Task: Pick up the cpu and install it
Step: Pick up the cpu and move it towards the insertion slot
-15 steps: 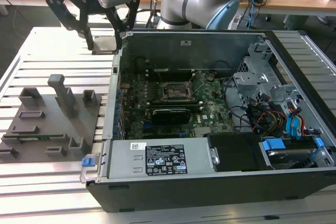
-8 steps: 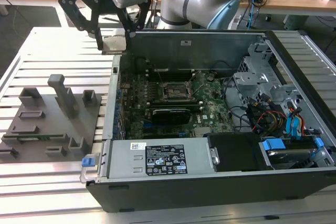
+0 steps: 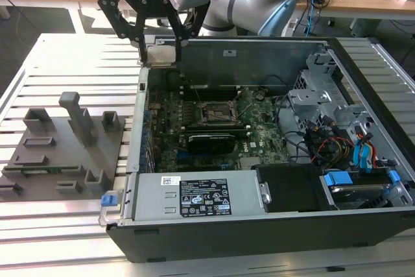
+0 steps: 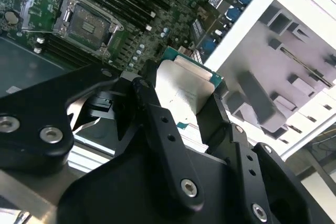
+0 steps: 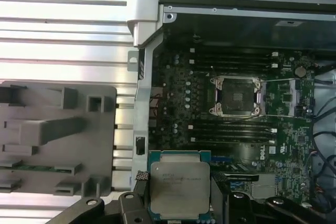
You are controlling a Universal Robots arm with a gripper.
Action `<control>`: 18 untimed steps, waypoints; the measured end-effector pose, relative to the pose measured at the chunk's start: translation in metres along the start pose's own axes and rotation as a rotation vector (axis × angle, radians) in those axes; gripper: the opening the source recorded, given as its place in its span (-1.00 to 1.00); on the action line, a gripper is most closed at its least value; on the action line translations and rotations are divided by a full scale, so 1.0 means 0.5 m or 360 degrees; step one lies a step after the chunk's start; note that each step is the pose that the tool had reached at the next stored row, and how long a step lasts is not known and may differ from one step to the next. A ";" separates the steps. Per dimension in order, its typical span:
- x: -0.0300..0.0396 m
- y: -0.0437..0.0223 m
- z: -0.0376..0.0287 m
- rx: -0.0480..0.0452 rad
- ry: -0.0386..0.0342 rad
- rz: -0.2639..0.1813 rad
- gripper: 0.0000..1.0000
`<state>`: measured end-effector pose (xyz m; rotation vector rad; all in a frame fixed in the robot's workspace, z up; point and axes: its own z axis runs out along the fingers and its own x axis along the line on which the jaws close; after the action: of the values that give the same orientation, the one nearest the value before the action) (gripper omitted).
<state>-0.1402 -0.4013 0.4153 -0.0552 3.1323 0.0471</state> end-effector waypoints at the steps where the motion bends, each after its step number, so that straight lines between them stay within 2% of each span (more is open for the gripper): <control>1: -0.004 0.000 0.000 0.0000 0.0000 0.0000 0.09; 9: -0.040 0.000 0.010 0.0000 0.0000 0.0000 0.09; 11: -0.052 0.001 0.014 0.0001 0.0001 0.0000 0.09; 13: -0.070 0.005 0.020 0.0002 0.0001 0.0000 0.09; 18: -0.096 0.009 0.029 0.0003 0.0001 0.0000 0.09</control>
<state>-0.0925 -0.3947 0.4012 -0.0551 3.1328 0.0443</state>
